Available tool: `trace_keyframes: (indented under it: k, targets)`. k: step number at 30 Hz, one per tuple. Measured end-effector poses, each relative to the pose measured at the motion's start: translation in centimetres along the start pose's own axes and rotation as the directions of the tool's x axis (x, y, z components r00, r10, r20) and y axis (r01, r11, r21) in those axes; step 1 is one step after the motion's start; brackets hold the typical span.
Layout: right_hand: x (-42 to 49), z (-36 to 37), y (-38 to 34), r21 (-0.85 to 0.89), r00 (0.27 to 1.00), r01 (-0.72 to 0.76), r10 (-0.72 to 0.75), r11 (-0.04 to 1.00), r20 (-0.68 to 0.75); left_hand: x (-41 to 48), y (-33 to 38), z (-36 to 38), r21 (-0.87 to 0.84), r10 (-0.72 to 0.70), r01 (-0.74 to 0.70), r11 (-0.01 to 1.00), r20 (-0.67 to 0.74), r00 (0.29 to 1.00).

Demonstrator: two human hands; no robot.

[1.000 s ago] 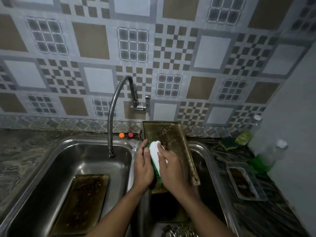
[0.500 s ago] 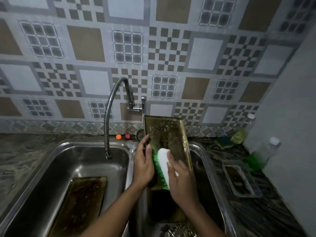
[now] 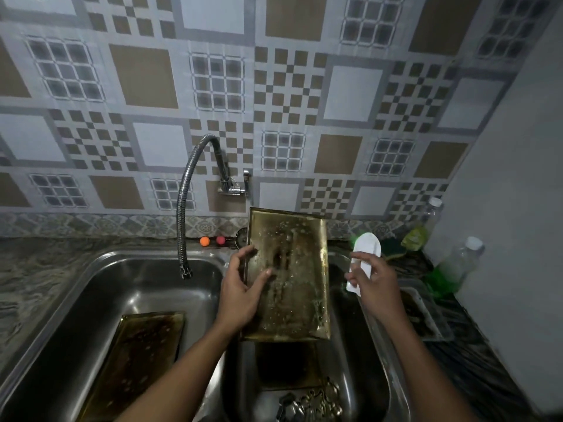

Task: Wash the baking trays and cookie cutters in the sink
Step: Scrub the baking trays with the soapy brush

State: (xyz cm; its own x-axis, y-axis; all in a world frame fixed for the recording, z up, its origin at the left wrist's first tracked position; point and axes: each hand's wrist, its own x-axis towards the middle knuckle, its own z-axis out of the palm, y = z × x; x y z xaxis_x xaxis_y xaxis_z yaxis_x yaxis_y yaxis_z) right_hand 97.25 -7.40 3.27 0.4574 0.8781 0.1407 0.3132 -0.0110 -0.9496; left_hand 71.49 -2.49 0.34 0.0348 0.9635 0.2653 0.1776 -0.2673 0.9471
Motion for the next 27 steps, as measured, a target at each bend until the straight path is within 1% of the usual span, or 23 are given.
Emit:
trace_keyframes:
  k: [2, 4, 5, 7, 8, 10, 13, 14, 16, 18, 20, 21, 23, 25, 27]
  targets:
    - [0.2, 0.4, 0.5, -0.014, 0.995, -0.049, 0.05, 0.999, 0.087, 0.1, -0.1, -0.1, -0.001, 0.015, -0.015, 1.0, -0.016, 1.0]
    - [0.1, 0.7, 0.7, -0.108, 0.98, -0.058, 0.077, 0.992, 0.184, 0.3, 0.0, 0.2, -0.024, 0.015, -0.015, 1.0, -0.013, 1.0]
    - [0.1, 0.8, 1.0, -0.124, 0.969, -0.058, 0.086, 0.991, 0.23, 0.4, 0.0, 0.4, -0.034, 0.01, -0.011, 0.999, -0.008, 1.0]
    - [-0.3, 1.1, 1.3, -0.092, 0.948, -0.087, 0.111, 0.992, 0.299, 0.6, 0.3, 0.8, -0.039, -0.001, 0.001, 0.999, -0.004, 1.0]
    - [-0.3, 1.2, 1.6, -0.09, 0.947, -0.098, 0.121, 0.991, 0.299, 0.8, 0.4, 1.0, -0.026, -0.011, 0.011, 1.0, -0.007, 1.0]
    - [-0.2, 1.7, 1.8, -0.109, 0.958, -0.113, 0.137, 0.988, 0.252, 1.1, 0.3, 1.2, 0.032, -0.019, 0.02, 0.999, -0.024, 1.0]
    - [-0.7, 2.7, 0.7, -0.065, 0.982, -0.087, 0.096, 0.994, 0.16, 1.7, 0.6, 1.5, 0.191, 0.023, -0.009, 0.981, -0.068, 0.997]
    - [-0.9, 3.0, 0.5, -0.059, 0.988, -0.07, 0.077, 0.996, 0.134, 1.9, 1.0, 1.7, 0.218, 0.056, -0.044, 0.975, -0.049, 0.997]
    - [-1.6, 3.8, -0.3, -0.106, 0.993, -0.013, 0.025, 0.994, 0.114, 2.2, 2.5, 2.6, 0.196, 0.097, -0.112, 0.974, 0.081, 0.992]
    - [-2.3, 4.8, -0.6, -0.19, 0.992, 0.085, -0.065, 0.978, 0.11, 2.3, 3.9, 3.8, 0.167, 0.089, -0.133, 0.977, 0.246, 0.965]
    - [-3.1, 5.8, -0.8, -0.241, 0.979, 0.178, -0.147, 0.954, 0.141, 2.6, 4.8, 4.6, 0.156, 0.038, -0.093, 0.983, 0.323, 0.946]
    - [-3.4, 6.2, -0.8, -0.248, 0.968, 0.215, -0.174, 0.944, 0.179, 2.7, 4.9, 4.9, 0.144, -0.003, -0.047, 0.988, 0.331, 0.944]
    - [-4.2, 6.8, -1.2, -0.296, 0.951, 0.259, -0.188, 0.919, 0.247, 2.7, 4.9, 5.1, 0.103, -0.042, 0.011, 0.995, 0.308, 0.951]
    - [-4.8, 7.1, -1.7, -0.391, 0.934, 0.319, -0.217, 0.863, 0.283, 2.4, 4.7, 5.3, 0.071, -0.051, 0.035, 0.997, 0.251, 0.967]
    - [-5.2, 7.4, -2.0, -0.433, 0.922, 0.357, -0.238, 0.828, 0.305, 2.0, 4.7, 5.3, -0.021, -0.097, 0.102, 0.995, 0.166, 0.981]
